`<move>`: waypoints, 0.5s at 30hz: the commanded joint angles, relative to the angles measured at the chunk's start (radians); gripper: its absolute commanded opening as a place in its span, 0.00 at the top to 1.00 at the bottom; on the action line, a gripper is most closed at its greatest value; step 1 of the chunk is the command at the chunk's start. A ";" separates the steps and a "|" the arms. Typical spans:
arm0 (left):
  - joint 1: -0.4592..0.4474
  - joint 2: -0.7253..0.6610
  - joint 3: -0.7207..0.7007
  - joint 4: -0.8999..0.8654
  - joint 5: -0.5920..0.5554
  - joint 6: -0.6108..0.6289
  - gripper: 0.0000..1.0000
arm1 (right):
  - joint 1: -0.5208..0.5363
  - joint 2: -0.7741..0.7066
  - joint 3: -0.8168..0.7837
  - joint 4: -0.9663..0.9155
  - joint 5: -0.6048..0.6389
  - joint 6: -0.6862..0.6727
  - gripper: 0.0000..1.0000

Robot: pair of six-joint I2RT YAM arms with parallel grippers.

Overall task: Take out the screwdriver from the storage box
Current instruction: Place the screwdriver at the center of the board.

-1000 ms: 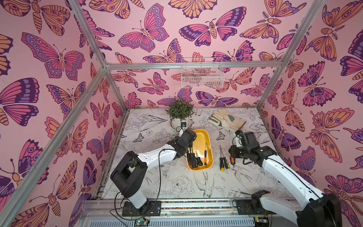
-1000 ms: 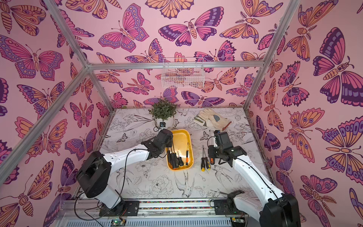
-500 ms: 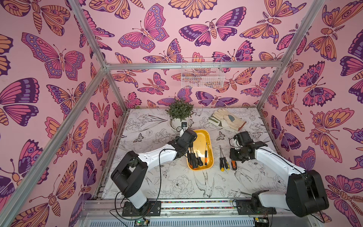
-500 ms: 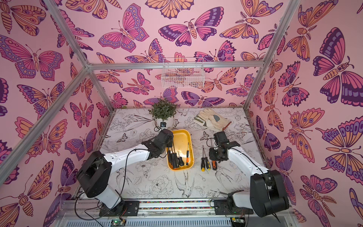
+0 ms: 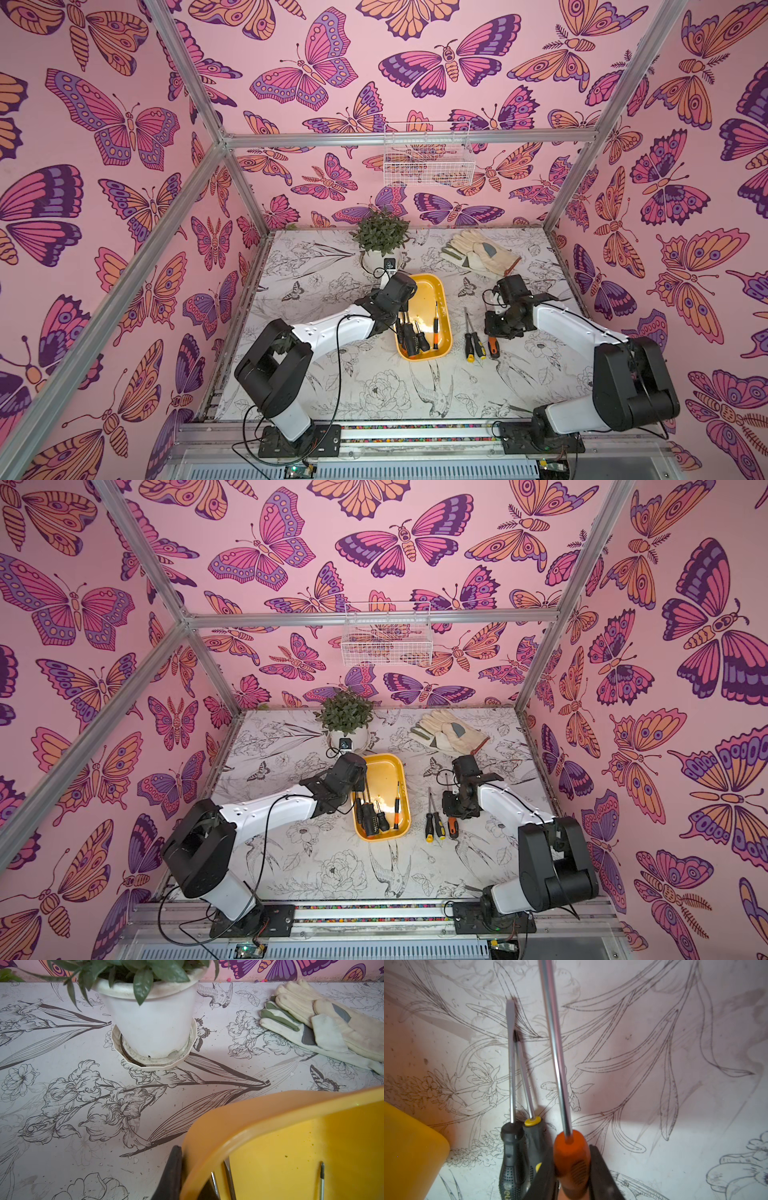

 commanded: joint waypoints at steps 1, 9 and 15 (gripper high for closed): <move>-0.001 0.001 0.017 0.022 -0.006 0.005 1.00 | -0.010 0.021 0.038 0.007 -0.029 -0.014 1.00; 0.001 -0.003 0.011 0.027 -0.002 0.004 1.00 | -0.012 0.059 0.056 -0.011 -0.036 -0.023 1.00; 0.005 -0.008 0.003 0.034 0.002 0.002 1.00 | -0.015 0.077 0.062 -0.025 -0.036 -0.028 1.00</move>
